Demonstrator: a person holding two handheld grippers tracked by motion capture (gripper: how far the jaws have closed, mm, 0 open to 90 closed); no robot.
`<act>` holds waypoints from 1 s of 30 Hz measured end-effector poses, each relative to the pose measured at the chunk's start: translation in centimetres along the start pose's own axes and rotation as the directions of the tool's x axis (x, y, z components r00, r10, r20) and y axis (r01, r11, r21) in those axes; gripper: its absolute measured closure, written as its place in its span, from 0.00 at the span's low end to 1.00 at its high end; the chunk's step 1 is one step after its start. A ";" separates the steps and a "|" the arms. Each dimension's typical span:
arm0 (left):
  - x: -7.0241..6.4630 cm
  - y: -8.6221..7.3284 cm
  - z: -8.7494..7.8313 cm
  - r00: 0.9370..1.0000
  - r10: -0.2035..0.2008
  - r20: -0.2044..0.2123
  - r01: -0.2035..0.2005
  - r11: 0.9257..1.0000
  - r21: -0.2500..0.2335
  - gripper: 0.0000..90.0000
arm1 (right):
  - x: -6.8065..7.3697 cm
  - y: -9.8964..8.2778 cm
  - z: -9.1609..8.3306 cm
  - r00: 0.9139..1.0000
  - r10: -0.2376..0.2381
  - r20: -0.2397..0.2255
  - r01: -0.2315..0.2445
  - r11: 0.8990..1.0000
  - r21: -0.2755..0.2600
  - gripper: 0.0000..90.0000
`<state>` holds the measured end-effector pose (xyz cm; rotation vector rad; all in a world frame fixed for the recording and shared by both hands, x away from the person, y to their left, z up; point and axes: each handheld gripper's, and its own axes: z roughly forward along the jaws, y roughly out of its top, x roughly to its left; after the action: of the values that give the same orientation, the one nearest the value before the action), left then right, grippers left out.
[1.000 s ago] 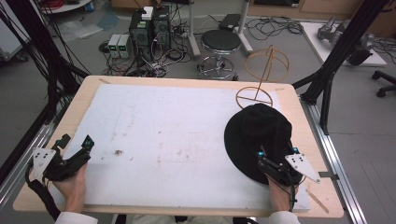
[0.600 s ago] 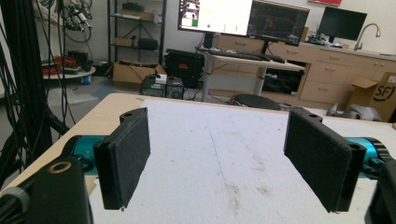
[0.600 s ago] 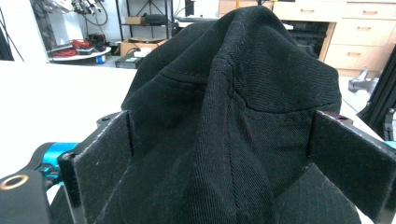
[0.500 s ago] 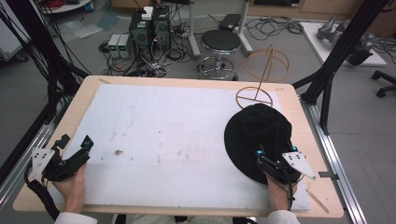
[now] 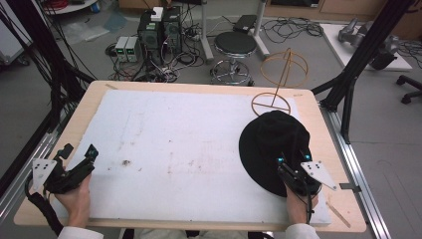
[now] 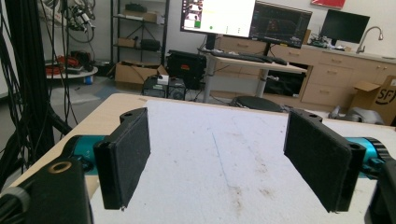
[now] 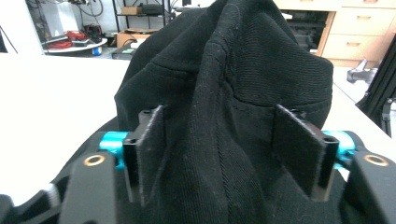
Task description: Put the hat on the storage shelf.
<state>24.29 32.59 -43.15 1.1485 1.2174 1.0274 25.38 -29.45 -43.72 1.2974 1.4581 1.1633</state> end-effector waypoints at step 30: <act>0.1 -0.1 0.0 1.000 -0.018 0.002 0.017 1.000 0.007 0.26 | 0.2 0.6 -0.1 0.993 0.086 -0.078 -0.084 0.996 0.036 0.97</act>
<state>24.29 32.63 -43.28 1.1426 1.2282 1.0089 25.35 -29.21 -43.06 1.3610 1.4973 1.2642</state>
